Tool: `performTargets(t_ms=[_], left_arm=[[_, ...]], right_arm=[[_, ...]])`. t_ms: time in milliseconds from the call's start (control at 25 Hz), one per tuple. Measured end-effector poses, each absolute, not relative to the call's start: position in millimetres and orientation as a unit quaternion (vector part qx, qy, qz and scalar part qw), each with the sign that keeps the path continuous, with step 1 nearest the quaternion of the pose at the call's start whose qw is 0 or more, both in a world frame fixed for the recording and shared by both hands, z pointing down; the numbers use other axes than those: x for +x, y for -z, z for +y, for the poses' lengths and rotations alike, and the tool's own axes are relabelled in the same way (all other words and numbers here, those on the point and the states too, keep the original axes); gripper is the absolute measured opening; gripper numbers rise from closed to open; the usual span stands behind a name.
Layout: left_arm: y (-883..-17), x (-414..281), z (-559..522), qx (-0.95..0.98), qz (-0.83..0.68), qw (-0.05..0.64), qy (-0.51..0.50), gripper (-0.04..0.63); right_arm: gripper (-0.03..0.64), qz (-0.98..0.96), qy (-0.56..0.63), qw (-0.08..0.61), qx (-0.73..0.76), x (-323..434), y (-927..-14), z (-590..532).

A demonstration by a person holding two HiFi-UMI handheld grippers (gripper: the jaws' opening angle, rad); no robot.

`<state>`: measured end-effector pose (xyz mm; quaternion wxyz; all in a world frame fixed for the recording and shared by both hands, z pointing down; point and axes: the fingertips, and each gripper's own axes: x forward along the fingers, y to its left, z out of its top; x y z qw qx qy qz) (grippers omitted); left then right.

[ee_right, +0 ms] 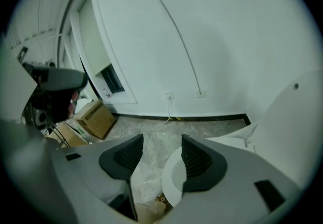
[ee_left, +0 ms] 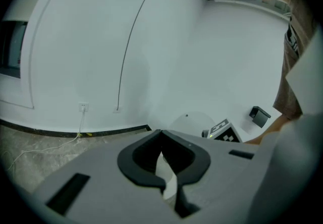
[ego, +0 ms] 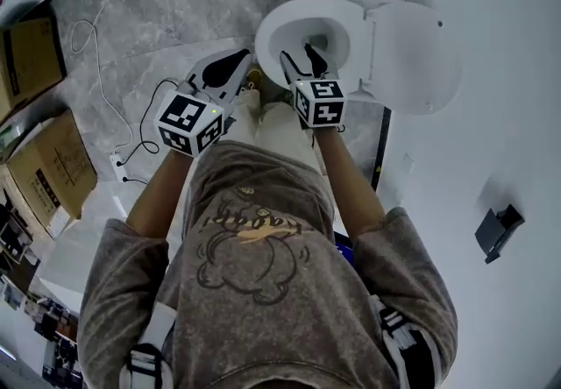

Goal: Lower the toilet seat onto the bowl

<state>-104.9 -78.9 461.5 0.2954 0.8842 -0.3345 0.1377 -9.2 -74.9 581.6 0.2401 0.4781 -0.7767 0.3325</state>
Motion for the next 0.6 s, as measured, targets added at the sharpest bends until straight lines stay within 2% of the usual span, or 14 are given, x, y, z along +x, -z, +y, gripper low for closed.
performTargets(t_ms=[280, 600], left_arm=[[-375, -60, -73, 0.914, -0.3, 0.256, -0.097, 0.009], [-327, -20, -43, 0.935, -0.268, 0.215, -0.09, 0.009]], right_arm=[[0.236, -0.801, -0.278, 0.13, 0.515, 40, -429, -55], [0.231, -0.811, -0.206, 0.032, 0.547, 96, -333, 10]])
